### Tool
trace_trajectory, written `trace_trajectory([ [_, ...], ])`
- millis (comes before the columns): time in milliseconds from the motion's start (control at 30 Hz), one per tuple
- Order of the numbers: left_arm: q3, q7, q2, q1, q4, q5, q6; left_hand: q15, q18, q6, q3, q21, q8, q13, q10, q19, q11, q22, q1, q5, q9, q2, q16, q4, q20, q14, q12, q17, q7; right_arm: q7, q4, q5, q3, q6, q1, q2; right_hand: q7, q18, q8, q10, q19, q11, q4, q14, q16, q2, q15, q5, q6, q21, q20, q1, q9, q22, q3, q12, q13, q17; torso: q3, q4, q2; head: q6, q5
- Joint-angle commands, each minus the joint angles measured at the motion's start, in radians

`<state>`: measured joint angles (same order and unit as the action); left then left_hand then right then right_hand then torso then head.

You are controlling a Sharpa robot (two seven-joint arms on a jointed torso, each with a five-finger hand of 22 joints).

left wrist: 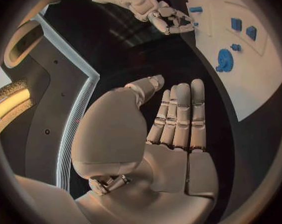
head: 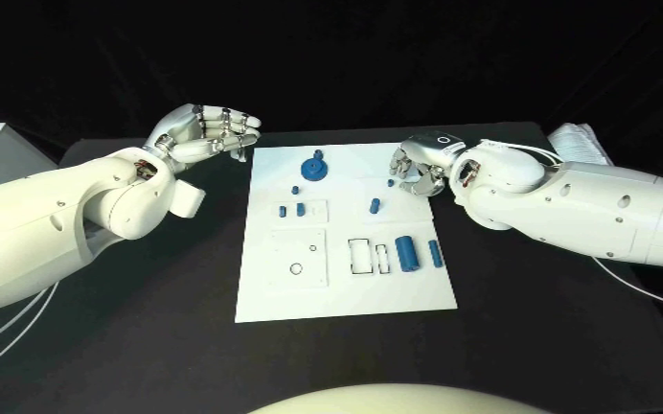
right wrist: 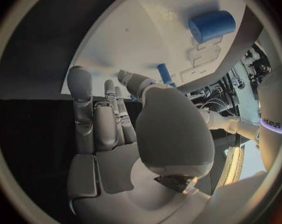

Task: Assemble the parts on the task board

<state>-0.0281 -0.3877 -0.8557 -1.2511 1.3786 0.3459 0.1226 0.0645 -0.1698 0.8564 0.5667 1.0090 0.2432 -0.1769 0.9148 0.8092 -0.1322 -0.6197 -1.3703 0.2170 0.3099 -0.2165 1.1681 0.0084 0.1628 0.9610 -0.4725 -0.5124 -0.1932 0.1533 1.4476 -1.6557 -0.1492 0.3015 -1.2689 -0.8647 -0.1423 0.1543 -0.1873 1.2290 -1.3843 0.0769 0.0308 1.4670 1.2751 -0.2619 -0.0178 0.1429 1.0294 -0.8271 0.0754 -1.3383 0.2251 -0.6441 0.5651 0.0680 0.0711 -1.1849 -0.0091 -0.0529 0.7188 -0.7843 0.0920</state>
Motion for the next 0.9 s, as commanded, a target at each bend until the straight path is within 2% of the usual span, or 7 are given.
trace_trajectory([
  [33,0.002,-0.040,-0.002,0.000,0.008,-0.068,0.000,0.001,-0.015,-0.010,-0.007,-0.003,0.007,-0.001,-0.006,0.004,-0.002,0.002,0.009,0.005,-0.001,0.003,0.006,0.000,0.000,0.003,-0.004,0.000,-0.001,0.017,-0.003,-0.040,0.000,0.001,0.004,0.009,-0.003,-0.008,0.005,-0.001,-0.005,0.001,0.003,0.056,0.007,-0.007,0.008,-0.003,0.005,-0.008,0.000,0.001,0.002,-0.004,0.007,-0.003,0.001,-0.003,0.0008,0.0009,0.001,0.000,0.000],
  [167,0.002,-0.039,-0.004,0.000,0.011,-0.071,0.001,0.001,-0.015,-0.010,-0.007,-0.003,0.007,-0.001,-0.006,0.004,-0.002,0.002,0.009,0.005,-0.001,0.003,0.006,0.000,0.000,0.003,-0.004,0.000,-0.001,0.014,-0.008,-0.034,-0.001,0.000,0.009,0.020,-0.003,-0.009,0.004,-0.001,-0.008,0.001,0.005,0.055,0.012,-0.004,0.008,-0.001,0.008,-0.017,0.000,0.002,0.004,-0.013,0.010,-0.002,0.001,-0.007,0.0011,0.0007,0.001,-0.001,0.001],
  [333,0.002,-0.032,-0.007,0.000,0.011,-0.072,0.011,0.001,-0.015,-0.010,-0.008,-0.003,0.009,-0.001,-0.009,0.008,-0.003,0.003,0.006,0.006,-0.001,0.008,0.009,-0.001,0.000,0.006,-0.007,-0.001,-0.002,0.003,-0.010,-0.013,-0.001,0.006,0.013,0.028,-0.002,-0.011,-0.003,0.009,-0.010,-0.001,0.012,0.052,0.029,0.012,0.007,0.018,0.019,-0.038,-0.001,-0.002,0.011,-0.037,0.026,0.000,0.002,-0.016,0.0028,0.0017,0.002,-0.003,-0.001],
  [567,0.003,-0.028,-0.007,0.000,0.012,-0.072,0.015,0.001,-0.015,-0.010,-0.008,-0.003,0.009,-0.002,-0.010,0.010,-0.003,0.003,0.005,0.006,-0.002,0.008,0.010,-0.001,0.000,0.007,-0.007,-0.001,-0.003,0.002,-0.030,-0.006,-0.003,-0.012,0.020,0.048,0.001,-0.011,-0.013,0.018,-0.008,-0.004,0.015,0.049,0.041,0.037,0.004,0.032,0.032,-0.052,-0.002,-0.007,0.021,-0.054,0.043,-0.001,0.002,-0.020,0.0020,0.0011,0.001,-0.005,0.000],
  [633,0.003,-0.026,-0.007,0.000,0.012,-0.072,0.014,0.001,-0.015,-0.010,-0.008,-0.003,0.009,-0.002,-0.010,0.010,-0.003,0.003,0.005,0.006,-0.002,0.008,0.010,-0.001,0.000,0.007,-0.007,-0.001,-0.003,0.005,-0.034,-0.007,-0.003,-0.017,0.023,0.053,0.001,-0.011,-0.014,0.019,-0.008,-0.005,0.015,0.049,0.043,0.041,0.004,0.031,0.033,-0.053,-0.002,-0.007,0.022,-0.056,0.046,-0.001,0.001,-0.020,0.0028,0.0008,0.002,-0.004,0.000],
  [700,0.003,-0.025,-0.007,0.000,0.012,-0.072,0.014,0.001,-0.015,-0.011,-0.008,-0.003,0.009,-0.002,-0.011,0.011,-0.003,0.003,0.004,0.006,-0.002,0.009,0.011,-0.002,0.000,0.007,-0.008,-0.001,-0.003,0.007,-0.041,-0.008,-0.004,-0.024,0.026,0.061,0.002,-0.011,-0.016,0.020,-0.005,-0.006,0.013,0.047,0.046,0.049,0.003,0.011,0.035,-0.057,-0.003,-0.011,0.026,-0.061,0.055,-0.002,0.001,-0.020,0.0030,0.0013,0.002,-0.004,0.000],
  [900,0.003,-0.019,-0.007,0.000,0.012,-0.071,0.012,0.001,-0.015,-0.012,-0.009,-0.003,0.009,-0.002,-0.012,0.011,-0.004,0.003,0.004,0.006,-0.002,0.009,0.011,-0.002,0.000,0.007,-0.008,-0.001,-0.004,0.017,-0.065,-0.015,-0.005,-0.037,0.032,0.080,0.003,-0.011,-0.019,0.021,-0.003,-0.006,0.013,0.047,0.048,0.059,0.003,0.007,0.038,-0.058,-0.002,-0.012,0.029,-0.063,0.062,-0.002,0.001,-0.019,0.0023,0.0015,0.002,-0.006,0.002],
])
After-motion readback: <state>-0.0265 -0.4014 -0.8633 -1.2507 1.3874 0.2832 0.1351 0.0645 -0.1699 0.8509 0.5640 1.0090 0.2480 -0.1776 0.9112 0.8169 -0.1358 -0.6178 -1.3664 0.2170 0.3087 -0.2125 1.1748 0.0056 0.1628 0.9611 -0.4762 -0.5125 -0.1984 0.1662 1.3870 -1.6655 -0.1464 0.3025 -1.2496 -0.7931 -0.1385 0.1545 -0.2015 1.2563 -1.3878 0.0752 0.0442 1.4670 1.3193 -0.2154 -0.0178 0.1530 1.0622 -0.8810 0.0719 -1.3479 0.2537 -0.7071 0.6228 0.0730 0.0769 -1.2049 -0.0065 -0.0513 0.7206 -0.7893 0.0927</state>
